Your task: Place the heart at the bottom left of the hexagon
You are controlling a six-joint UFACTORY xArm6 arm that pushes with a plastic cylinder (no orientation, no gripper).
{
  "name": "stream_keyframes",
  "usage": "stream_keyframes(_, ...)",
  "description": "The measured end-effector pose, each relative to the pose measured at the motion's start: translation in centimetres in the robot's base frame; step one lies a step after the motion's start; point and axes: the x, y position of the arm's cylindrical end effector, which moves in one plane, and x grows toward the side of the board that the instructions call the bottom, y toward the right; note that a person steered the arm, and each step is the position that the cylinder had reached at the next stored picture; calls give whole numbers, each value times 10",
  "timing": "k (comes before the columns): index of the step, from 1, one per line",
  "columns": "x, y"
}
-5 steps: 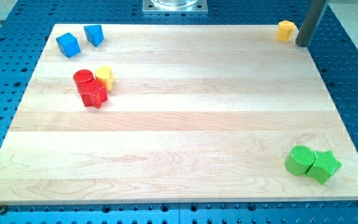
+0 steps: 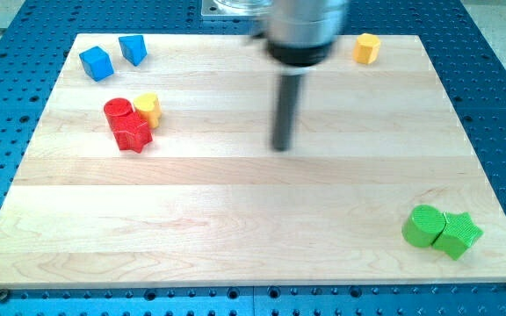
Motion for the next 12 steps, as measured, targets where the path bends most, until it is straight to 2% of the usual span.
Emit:
stream_keyframes(1,-27,-55)
stream_keyframes(2,-19,-115)
stream_keyframes(3,-34,-160)
stream_keyframes(4,-64,-144)
stream_keyframes(5,-87,-79)
stream_keyframes(6,-106,15)
stream_keyframes(7,-102,70)
stream_keyframes(8,-70,74)
stream_keyframes(10,-135,173)
stream_keyframes(12,-77,190)
